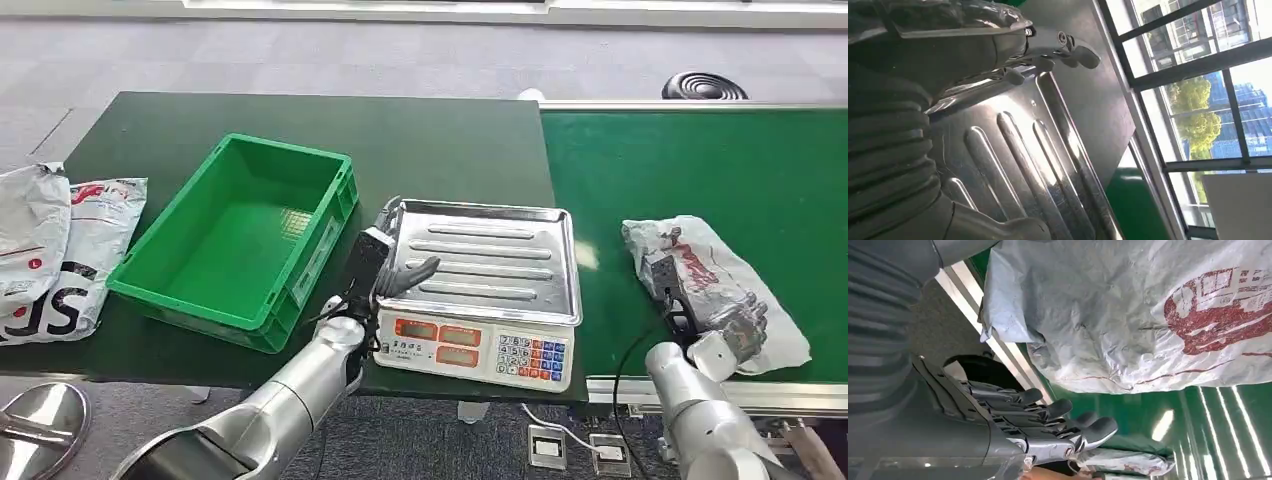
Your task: Moved the parcel from conveyor to table for the left to box.
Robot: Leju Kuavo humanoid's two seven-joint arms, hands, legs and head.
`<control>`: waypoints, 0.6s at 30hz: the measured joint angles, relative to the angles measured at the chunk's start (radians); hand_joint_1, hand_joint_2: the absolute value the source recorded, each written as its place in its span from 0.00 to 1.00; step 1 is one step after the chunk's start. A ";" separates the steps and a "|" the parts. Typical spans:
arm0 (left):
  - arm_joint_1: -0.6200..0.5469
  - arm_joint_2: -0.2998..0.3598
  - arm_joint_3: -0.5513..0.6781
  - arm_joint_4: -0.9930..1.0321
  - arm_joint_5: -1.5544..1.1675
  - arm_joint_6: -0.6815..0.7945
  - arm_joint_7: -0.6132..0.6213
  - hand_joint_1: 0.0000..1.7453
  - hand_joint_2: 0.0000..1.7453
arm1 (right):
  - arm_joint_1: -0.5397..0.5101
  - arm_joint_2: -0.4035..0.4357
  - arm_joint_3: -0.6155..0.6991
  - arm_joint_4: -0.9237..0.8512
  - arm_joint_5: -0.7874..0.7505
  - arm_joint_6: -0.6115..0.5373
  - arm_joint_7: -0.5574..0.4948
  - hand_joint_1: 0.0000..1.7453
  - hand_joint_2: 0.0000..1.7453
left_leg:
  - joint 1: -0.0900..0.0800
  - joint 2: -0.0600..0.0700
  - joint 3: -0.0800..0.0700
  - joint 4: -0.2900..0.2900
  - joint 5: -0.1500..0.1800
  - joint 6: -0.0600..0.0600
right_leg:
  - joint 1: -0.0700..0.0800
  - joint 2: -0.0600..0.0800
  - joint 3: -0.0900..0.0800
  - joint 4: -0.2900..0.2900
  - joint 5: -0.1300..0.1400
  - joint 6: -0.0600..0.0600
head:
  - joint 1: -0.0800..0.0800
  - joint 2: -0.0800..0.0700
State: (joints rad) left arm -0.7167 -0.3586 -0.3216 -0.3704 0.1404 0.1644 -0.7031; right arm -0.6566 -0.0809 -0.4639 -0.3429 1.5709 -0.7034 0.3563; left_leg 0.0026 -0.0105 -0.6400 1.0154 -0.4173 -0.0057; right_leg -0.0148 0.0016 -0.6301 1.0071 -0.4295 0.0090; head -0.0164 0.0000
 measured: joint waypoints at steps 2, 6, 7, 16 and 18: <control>0.000 0.000 0.001 0.000 0.000 0.000 0.000 0.00 1.00 | -0.001 0.000 0.002 0.003 0.000 0.000 0.000 0.00 1.00 | 0.000 0.000 0.000 0.000 0.000 0.000 | 0.000 0.000 0.000 0.000 0.000 0.000 | 0.000 0.000; 0.000 0.000 0.002 0.000 -0.002 0.000 0.000 0.00 1.00 | -0.001 0.000 0.005 0.004 0.000 0.000 0.003 0.00 1.00 | 0.000 0.000 0.000 0.000 0.000 0.000 | 0.000 0.000 0.000 0.000 0.000 0.000 | 0.000 0.000; 0.000 0.000 0.003 0.000 -0.003 -0.001 0.000 0.00 1.00 | -0.001 0.000 0.005 0.004 0.000 0.000 0.009 0.00 1.00 | 0.000 0.000 0.000 0.000 0.000 0.000 | 0.000 0.000 0.000 0.000 0.000 0.000 | 0.000 0.000; 0.001 0.000 0.025 0.000 -0.019 -0.014 0.000 0.00 1.00 | 0.000 -0.013 -0.020 0.026 -0.095 0.081 -0.035 0.00 1.00 | 0.000 0.000 0.000 0.000 0.000 0.000 | 0.000 0.000 0.000 0.000 0.000 0.000 | 0.000 0.000; 0.001 0.000 0.029 0.000 -0.022 -0.019 0.000 0.00 1.00 | 0.000 -0.019 -0.030 0.030 -0.094 0.103 -0.019 0.00 1.00 | 0.000 0.000 0.000 0.000 0.000 0.000 | 0.000 0.000 0.000 0.000 0.000 0.000 | 0.000 0.000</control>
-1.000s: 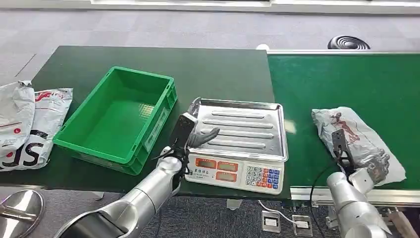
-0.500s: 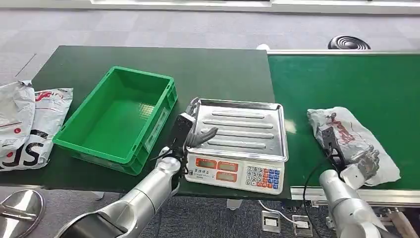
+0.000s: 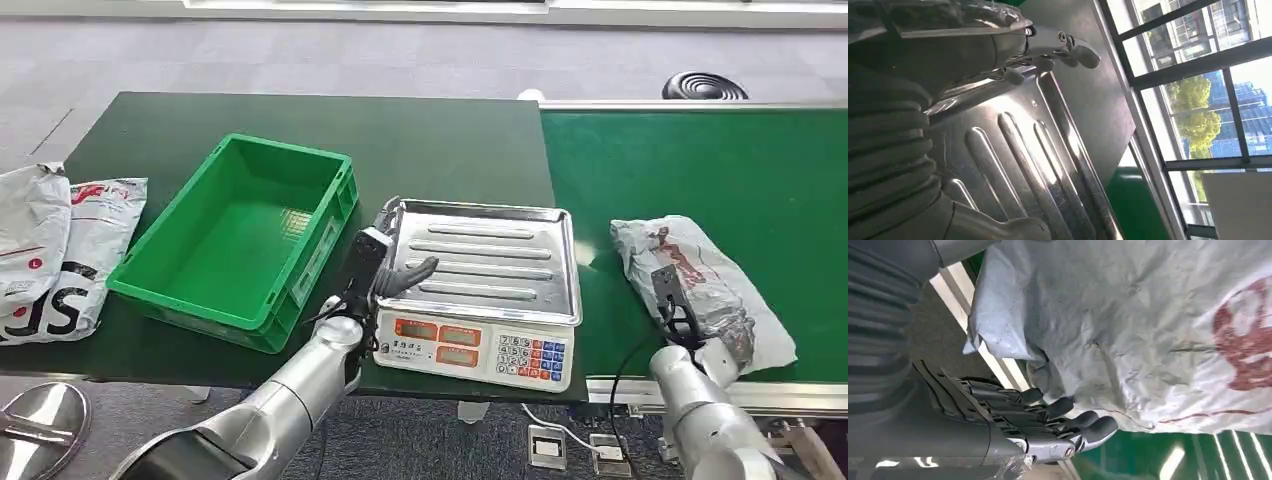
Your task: Moved the parcel from conveyor to table for the left to box.
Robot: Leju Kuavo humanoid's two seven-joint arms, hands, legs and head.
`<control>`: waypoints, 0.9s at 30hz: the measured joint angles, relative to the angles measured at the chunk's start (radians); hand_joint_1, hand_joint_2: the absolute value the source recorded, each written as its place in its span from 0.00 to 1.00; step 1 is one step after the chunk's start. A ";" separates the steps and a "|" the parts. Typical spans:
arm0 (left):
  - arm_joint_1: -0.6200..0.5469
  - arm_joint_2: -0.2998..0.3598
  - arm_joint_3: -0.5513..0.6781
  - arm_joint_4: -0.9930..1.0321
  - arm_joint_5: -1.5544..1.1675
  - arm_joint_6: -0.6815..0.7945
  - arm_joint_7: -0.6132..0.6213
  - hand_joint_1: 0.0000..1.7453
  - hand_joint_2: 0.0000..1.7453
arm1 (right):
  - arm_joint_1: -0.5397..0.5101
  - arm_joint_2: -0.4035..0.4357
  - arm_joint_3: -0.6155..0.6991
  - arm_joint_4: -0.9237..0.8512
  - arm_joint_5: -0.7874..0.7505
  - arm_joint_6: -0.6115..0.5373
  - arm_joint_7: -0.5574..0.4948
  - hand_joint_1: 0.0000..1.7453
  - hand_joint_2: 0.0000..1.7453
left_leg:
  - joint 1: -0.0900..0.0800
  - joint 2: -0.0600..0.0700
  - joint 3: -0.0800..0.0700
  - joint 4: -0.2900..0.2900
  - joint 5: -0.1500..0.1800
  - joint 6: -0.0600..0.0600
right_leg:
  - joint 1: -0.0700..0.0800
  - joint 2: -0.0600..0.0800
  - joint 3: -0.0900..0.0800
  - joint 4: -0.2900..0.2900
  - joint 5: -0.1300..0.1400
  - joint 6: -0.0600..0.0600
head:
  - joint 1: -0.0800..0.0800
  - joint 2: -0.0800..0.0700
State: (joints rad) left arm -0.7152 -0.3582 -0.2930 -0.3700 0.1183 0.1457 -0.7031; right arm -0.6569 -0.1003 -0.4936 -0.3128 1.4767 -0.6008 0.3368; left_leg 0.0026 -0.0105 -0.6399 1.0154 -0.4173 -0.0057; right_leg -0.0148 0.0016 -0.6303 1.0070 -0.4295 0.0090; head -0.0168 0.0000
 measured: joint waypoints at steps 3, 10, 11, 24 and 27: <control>0.000 0.000 0.009 0.000 -0.003 -0.004 0.000 0.00 1.00 | 0.000 -0.006 -0.001 0.005 0.010 0.026 0.024 0.00 1.00 | 0.000 0.000 0.000 0.000 0.000 0.000 | 0.000 0.000 0.000 0.000 0.000 0.000 | 0.000 0.000; 0.000 0.000 0.021 0.000 -0.019 -0.021 0.000 0.00 1.00 | -0.007 -0.015 -0.058 0.014 -0.087 0.185 -0.018 0.00 1.00 | 0.000 0.000 0.000 0.000 0.000 0.000 | 0.000 0.000 0.000 0.000 0.000 0.000 | 0.000 0.000; 0.000 0.000 0.022 0.000 -0.021 -0.022 0.000 0.00 1.00 | -0.009 -0.015 -0.063 0.015 -0.092 0.189 -0.021 0.00 1.00 | 0.000 0.000 0.000 0.000 0.000 0.000 | 0.000 0.000 0.000 0.000 0.000 0.000 | 0.000 0.000; 0.000 0.003 0.058 -0.004 -0.057 -0.045 0.000 0.00 1.00 | -0.082 -0.022 -0.098 0.022 -0.041 0.518 0.036 1.00 1.00 | 0.001 0.008 0.010 0.000 -0.003 0.001 | 0.001 0.006 0.010 -0.003 0.001 0.001 | 0.000 0.000; 0.000 0.003 0.063 -0.007 -0.068 -0.046 0.000 0.00 1.00 | -0.092 -0.023 -0.100 0.022 -0.029 0.545 0.038 1.00 1.00 | 0.001 0.010 0.014 0.000 -0.004 0.002 | 0.001 0.008 0.012 -0.003 0.002 0.002 | 0.000 0.000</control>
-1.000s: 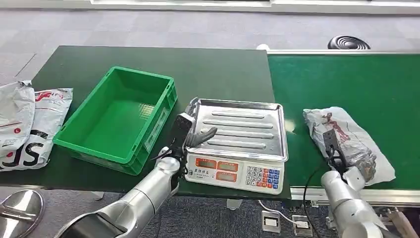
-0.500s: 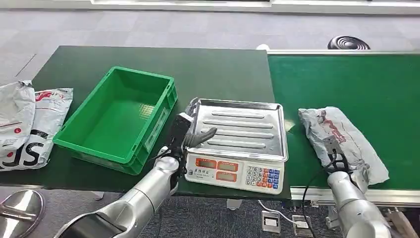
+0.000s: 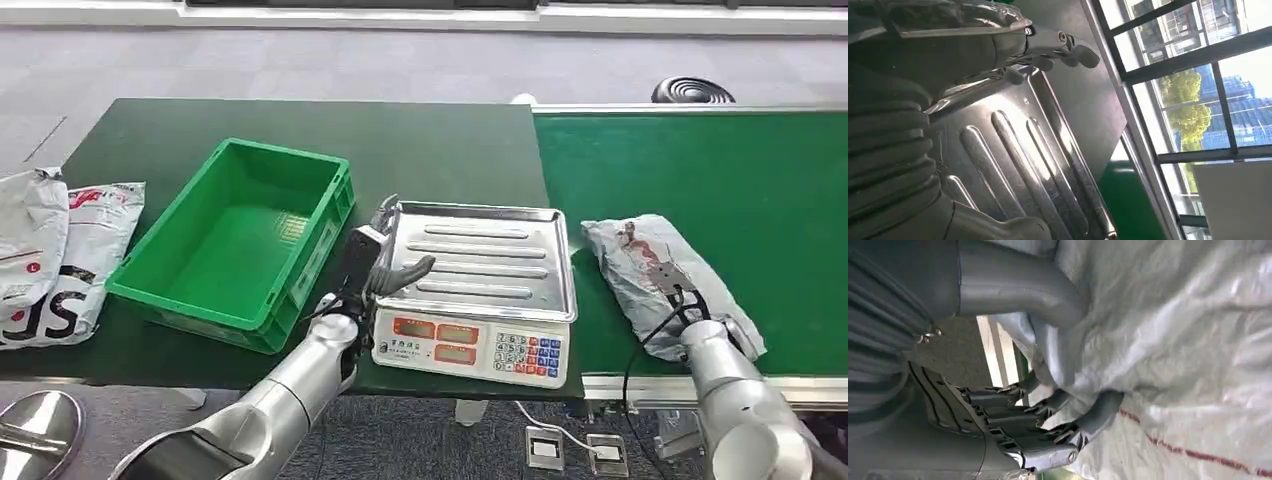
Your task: Moved the parcel from conveyor to table for the left to box.
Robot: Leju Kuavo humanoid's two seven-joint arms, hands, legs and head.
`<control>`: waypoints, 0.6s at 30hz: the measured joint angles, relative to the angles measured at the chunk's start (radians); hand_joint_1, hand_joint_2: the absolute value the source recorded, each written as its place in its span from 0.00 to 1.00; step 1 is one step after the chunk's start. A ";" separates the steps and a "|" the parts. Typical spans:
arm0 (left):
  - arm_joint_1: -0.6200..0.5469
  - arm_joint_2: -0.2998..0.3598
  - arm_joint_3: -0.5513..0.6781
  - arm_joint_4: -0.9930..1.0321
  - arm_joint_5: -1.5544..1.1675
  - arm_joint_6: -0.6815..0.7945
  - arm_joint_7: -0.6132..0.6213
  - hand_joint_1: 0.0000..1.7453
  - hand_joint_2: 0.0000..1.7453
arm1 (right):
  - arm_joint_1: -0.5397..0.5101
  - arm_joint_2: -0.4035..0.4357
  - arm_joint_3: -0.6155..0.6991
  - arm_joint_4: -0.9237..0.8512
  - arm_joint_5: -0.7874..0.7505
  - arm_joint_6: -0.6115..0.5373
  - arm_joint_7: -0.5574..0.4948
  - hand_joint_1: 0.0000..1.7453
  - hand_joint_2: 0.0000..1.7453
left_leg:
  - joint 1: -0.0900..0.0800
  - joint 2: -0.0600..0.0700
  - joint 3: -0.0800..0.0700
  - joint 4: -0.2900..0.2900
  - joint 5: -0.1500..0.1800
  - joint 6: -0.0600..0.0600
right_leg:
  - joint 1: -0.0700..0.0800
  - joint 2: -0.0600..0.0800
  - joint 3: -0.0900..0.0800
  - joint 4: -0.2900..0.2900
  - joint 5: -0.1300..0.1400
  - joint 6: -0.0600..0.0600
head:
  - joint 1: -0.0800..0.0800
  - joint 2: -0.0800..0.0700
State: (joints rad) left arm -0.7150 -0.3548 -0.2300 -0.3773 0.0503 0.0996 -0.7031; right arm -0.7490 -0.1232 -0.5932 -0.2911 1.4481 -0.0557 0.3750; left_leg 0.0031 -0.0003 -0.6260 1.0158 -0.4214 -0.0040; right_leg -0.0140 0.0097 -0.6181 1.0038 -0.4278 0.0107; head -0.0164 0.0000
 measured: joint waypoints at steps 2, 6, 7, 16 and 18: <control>0.000 0.000 0.000 -0.003 -0.015 0.002 0.000 0.00 1.00 | -0.005 0.000 0.000 0.000 0.013 0.018 0.008 1.00 1.00 | 0.000 0.000 0.001 0.000 0.000 0.000 | 0.000 0.000 0.001 0.000 0.000 0.000 | 0.000 0.000; -0.002 -0.001 0.008 -0.008 -0.028 0.007 0.000 0.00 1.00 | -0.005 0.000 0.000 0.000 0.060 0.023 0.032 1.00 1.00 | 0.000 0.000 0.002 0.000 0.001 0.000 | 0.000 0.000 0.002 0.000 0.000 0.000 | 0.000 0.000; -0.002 -0.001 0.009 -0.008 -0.029 0.007 0.000 0.00 1.00 | -0.005 0.000 0.000 0.000 0.069 0.022 0.039 1.00 1.00 | 0.000 0.000 0.002 0.000 0.001 0.000 | 0.000 -0.001 0.002 0.000 0.001 0.000 | 0.000 0.000; -0.004 -0.004 0.014 -0.010 0.006 0.021 0.000 0.00 1.00 | 0.000 0.001 0.009 0.000 0.123 -0.044 0.069 1.00 1.00 | 0.000 -0.003 0.001 0.000 0.001 0.000 | 0.000 -0.002 0.002 0.000 0.000 0.000 | 0.000 0.000; -0.004 -0.005 0.014 -0.010 0.007 0.026 0.000 0.00 1.00 | 0.001 0.002 0.011 0.000 0.124 -0.056 0.071 1.00 1.00 | 0.000 -0.004 0.001 0.000 0.001 0.000 | 0.000 -0.004 0.002 0.000 0.000 0.000 | 0.000 0.000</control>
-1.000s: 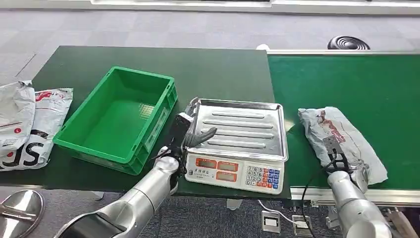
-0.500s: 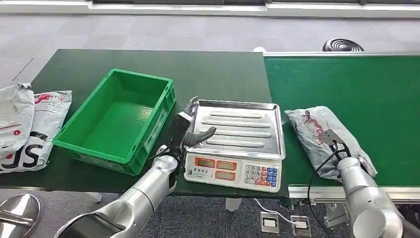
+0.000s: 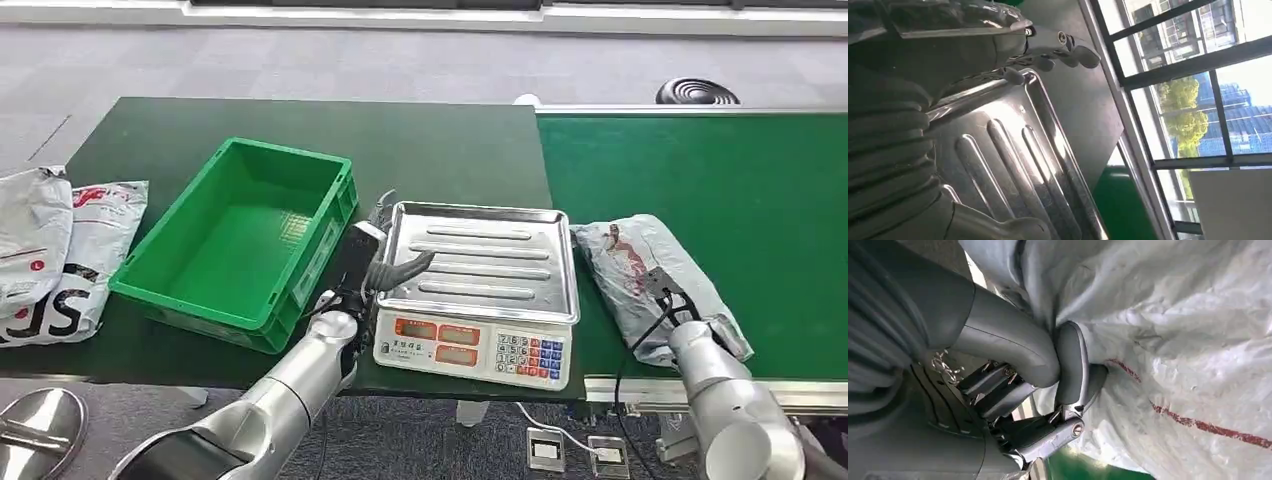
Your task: Moved the parcel from conveyor to table for the left to box.
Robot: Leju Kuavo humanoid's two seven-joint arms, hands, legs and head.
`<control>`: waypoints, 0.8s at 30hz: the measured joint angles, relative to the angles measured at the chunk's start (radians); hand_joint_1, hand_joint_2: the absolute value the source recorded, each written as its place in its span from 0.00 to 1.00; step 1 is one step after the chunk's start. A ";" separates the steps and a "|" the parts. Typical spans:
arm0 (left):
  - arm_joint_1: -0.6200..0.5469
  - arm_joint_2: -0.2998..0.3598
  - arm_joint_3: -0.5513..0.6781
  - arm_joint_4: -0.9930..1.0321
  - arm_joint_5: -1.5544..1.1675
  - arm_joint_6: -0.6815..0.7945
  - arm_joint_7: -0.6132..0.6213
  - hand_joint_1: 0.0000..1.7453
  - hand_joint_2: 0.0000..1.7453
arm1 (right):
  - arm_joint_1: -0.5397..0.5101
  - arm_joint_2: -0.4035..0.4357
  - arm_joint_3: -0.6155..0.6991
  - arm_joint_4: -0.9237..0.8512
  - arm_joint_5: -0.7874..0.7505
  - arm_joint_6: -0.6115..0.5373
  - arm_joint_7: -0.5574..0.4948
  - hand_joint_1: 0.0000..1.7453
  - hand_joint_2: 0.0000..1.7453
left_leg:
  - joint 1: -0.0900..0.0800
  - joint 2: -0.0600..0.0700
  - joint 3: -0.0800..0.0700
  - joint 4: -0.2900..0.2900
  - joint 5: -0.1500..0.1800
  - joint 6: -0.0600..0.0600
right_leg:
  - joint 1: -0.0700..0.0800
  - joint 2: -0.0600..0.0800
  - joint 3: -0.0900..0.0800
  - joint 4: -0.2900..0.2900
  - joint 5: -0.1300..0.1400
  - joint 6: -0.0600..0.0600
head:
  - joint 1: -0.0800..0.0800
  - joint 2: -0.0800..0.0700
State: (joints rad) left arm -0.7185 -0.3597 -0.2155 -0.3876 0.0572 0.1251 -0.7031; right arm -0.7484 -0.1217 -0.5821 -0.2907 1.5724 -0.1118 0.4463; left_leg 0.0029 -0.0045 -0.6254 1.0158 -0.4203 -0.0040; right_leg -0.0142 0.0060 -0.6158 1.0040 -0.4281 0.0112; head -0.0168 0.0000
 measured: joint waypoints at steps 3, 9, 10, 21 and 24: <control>0.000 0.000 0.000 -0.002 0.000 0.003 0.000 0.00 1.00 | 0.000 0.001 0.018 0.001 0.000 -0.014 0.000 1.00 1.00 | 0.000 0.000 -0.001 0.000 0.000 0.000 | 0.000 -0.001 0.000 0.000 0.000 0.000 | 0.000 0.000; 0.000 0.000 0.000 -0.011 -0.002 0.008 0.000 0.00 1.00 | -0.001 0.008 0.045 0.001 0.001 -0.043 -0.002 1.00 1.00 | 0.000 -0.001 -0.001 0.000 0.000 0.000 | 0.000 -0.001 -0.001 0.000 -0.001 -0.001 | 0.000 0.000; 0.000 0.000 0.000 -0.011 -0.002 0.009 0.000 0.00 1.00 | -0.001 0.009 0.047 0.001 0.001 -0.049 -0.003 1.00 1.00 | 0.000 -0.001 -0.001 0.000 0.000 0.000 | 0.000 -0.001 -0.001 0.000 -0.001 -0.001 | 0.000 0.000; 0.005 0.000 0.002 -0.032 -0.016 0.012 0.000 0.00 1.00 | -0.006 0.031 0.093 0.001 -0.026 -0.381 -0.176 0.00 1.00 | 0.000 -0.002 -0.003 0.000 0.000 0.000 | 0.000 -0.002 -0.002 0.000 -0.001 -0.001 | 0.000 0.000; 0.007 0.000 0.002 -0.039 0.004 0.012 0.000 0.00 1.00 | 0.021 0.047 0.093 0.001 -0.042 -0.493 -0.224 0.00 1.00 | 0.000 -0.002 -0.003 0.000 0.000 0.000 | 0.000 -0.002 -0.002 0.000 -0.002 -0.001 | 0.000 0.000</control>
State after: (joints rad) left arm -0.7112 -0.3601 -0.2140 -0.4261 0.0614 0.1373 -0.7031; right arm -0.7276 -0.0744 -0.4894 -0.2899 1.5305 -0.6049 0.2228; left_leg 0.0030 -0.0068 -0.6286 1.0155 -0.4206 -0.0042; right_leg -0.0141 0.0037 -0.6182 1.0044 -0.4305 0.0100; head -0.0164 0.0000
